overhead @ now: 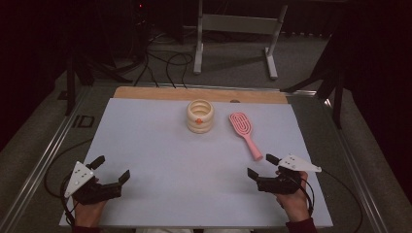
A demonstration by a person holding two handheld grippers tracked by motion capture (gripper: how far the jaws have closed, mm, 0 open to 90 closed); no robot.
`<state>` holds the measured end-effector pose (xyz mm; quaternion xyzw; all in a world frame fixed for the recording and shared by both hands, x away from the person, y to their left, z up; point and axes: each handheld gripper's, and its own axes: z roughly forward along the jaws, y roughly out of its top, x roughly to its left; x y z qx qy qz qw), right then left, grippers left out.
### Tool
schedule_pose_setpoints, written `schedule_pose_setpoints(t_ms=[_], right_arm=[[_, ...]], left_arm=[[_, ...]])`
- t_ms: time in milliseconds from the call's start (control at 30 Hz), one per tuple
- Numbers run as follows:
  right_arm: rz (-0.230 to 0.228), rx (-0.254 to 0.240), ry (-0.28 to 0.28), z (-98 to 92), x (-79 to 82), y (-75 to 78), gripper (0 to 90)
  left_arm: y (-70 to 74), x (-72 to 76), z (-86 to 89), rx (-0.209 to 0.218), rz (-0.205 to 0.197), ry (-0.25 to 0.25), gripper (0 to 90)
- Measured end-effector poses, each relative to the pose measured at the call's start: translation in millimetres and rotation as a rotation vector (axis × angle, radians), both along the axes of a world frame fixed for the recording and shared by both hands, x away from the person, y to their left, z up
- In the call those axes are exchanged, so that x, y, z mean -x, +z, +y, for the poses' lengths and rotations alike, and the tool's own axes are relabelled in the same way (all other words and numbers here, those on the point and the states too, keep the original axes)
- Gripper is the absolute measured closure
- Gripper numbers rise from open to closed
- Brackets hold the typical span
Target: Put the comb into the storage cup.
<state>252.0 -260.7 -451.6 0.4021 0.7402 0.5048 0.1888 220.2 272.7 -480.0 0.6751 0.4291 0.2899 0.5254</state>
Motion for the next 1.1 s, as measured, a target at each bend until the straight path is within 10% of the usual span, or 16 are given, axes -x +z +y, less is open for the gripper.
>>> schedule_pose_setpoints(t_ms=[1100], right_arm=[[-0.020,0.134,-0.031,38.6,-55.2,58.0,9.6]], left_arm=[[-1.2,1.0,-2.0,-0.003,0.002,-0.003,0.0]])
